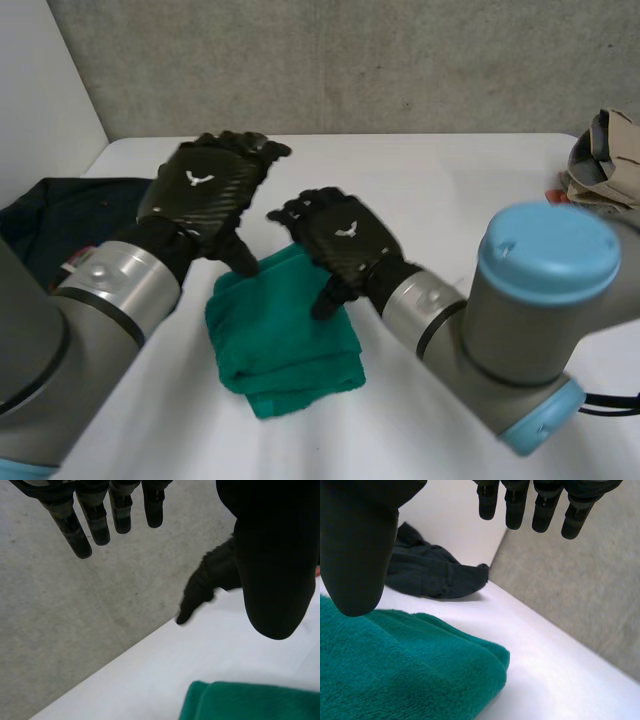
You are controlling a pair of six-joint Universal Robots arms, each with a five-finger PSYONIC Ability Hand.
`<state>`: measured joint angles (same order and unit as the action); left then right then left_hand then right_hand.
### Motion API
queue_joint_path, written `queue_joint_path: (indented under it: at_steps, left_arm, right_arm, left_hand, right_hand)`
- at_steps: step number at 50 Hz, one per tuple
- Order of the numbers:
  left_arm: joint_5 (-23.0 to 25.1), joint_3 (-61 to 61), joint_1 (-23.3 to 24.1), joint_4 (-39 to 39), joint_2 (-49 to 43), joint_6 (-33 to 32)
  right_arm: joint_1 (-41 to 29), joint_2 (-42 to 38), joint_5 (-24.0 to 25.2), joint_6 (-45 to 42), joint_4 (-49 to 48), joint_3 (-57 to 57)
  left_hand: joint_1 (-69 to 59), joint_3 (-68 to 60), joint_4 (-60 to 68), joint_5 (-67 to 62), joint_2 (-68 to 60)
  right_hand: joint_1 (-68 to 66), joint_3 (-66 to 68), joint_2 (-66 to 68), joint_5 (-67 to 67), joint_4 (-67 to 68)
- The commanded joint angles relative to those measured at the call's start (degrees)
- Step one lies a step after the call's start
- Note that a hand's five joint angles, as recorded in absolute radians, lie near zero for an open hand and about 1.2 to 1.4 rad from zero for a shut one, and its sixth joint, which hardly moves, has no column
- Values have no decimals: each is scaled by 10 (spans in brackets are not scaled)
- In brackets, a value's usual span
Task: Fold the laundry.
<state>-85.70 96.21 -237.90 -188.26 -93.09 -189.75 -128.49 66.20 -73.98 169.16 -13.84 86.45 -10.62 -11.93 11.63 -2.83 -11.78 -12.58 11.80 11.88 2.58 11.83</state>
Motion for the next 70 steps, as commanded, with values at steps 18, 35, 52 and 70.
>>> queue_joint_path:
  at_steps: [18,35,52,70]
  left_arm:
    - [-169,-35,86,71,-209,14]
    - [-161,-15,38,47,-256,-29]
    - [-23,-29,17,81,-33,33]
    - [406,-140,-23,213,2,33]
  right_arm:
    - [15,-225,-2,5,309,-277]
    - [3,-214,-66,-74,288,-261]
    - [-39,-34,-149,-130,101,-57]
    - [-138,-39,-159,-142,-165,179]
  left_hand:
    - [6,19,-16,28,18]
    - [6,19,-16,28,18]
    - [6,19,-16,28,18]
    - [6,19,-16,28,18]
  right_hand:
    - [26,-18,-19,-26,-18]
    - [26,-18,-19,-26,-18]
    - [26,-18,-19,-26,-18]
    - [26,-18,-19,-26,-18]
